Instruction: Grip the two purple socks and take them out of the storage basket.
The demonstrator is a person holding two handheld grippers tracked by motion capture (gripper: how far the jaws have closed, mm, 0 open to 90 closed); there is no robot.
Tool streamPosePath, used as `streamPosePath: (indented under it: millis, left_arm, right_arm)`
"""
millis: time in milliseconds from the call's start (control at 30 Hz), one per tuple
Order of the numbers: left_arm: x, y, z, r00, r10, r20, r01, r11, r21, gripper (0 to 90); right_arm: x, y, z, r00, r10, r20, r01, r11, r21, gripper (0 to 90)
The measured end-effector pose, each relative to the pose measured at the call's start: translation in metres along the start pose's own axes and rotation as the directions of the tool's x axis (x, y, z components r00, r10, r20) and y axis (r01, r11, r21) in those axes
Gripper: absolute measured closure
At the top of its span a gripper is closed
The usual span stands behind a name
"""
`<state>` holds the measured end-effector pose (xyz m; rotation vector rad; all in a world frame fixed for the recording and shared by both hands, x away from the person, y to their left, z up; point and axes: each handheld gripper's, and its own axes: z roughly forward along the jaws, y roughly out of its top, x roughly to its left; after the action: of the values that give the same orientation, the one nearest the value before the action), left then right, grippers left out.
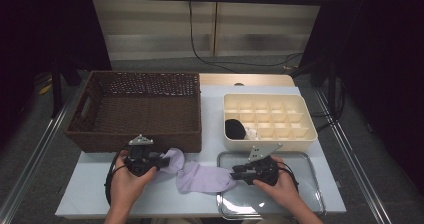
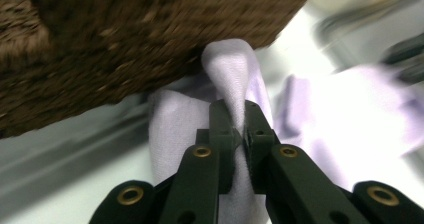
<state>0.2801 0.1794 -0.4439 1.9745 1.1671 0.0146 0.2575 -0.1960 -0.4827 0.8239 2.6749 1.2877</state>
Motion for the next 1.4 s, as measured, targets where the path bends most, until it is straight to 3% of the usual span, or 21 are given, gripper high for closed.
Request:
streamPosePath:
  millis: [100,233,400,633,733,833,1067,1233,1400]
  left_arm:
    - [-0.006,0.004,-0.003,0.9990,-0.006,0.045,0.007,0.9997,-0.024,86.3]
    - [-0.017,0.009,-0.004,0.9973,0.016,0.072,-0.013,0.9990,-0.042,86.3]
    - [-0.026,0.009,0.007,0.9942,0.034,0.102,-0.032,0.9992,-0.025,86.2]
    - [-0.032,0.002,0.030,0.9942,0.055,0.093,-0.059,0.9974,0.041,85.9]
    - [-0.032,0.001,0.033,0.9951,0.074,0.066,-0.078,0.9954,0.056,85.5]
    - [-0.029,-0.002,0.035,0.9946,0.103,0.013,-0.104,0.9918,0.074,84.1]
    - [-0.032,-0.005,0.043,0.9918,0.128,0.003,-0.127,0.9852,0.114,83.3]
    - [-0.033,-0.006,0.044,0.9908,0.135,-0.001,-0.134,0.9841,0.116,82.9]
    - [-0.040,-0.005,0.048,0.9891,0.145,0.022,-0.147,0.9822,0.117,83.2]
  right_arm:
    - [0.000,0.000,0.000,1.0000,0.001,-0.001,-0.001,1.000,0.000,70.6]
    - [0.000,0.000,0.000,1.0000,-0.001,-0.002,0.001,1.000,0.002,70.2]
    - [0.000,0.000,0.000,1.0000,-0.003,-0.001,0.003,1.000,0.001,69.0]
    - [0.001,0.000,0.000,1.0000,-0.003,0.000,0.003,1.000,0.001,67.4]
    - [0.001,0.000,0.000,1.0000,-0.006,0.001,0.006,1.000,0.000,66.4]
    - [0.002,0.001,0.001,1.0000,-0.005,0.004,0.005,1.000,0.002,64.0]
    - [0.006,0.011,0.001,0.9996,-0.018,0.020,0.019,1.000,-0.017,63.2]
    - [0.008,0.018,0.005,0.9998,-0.014,-0.010,0.014,0.999,-0.032,63.6]
    - [0.016,0.028,0.022,0.9982,-0.050,-0.033,0.050,0.999,-0.006,63.9]
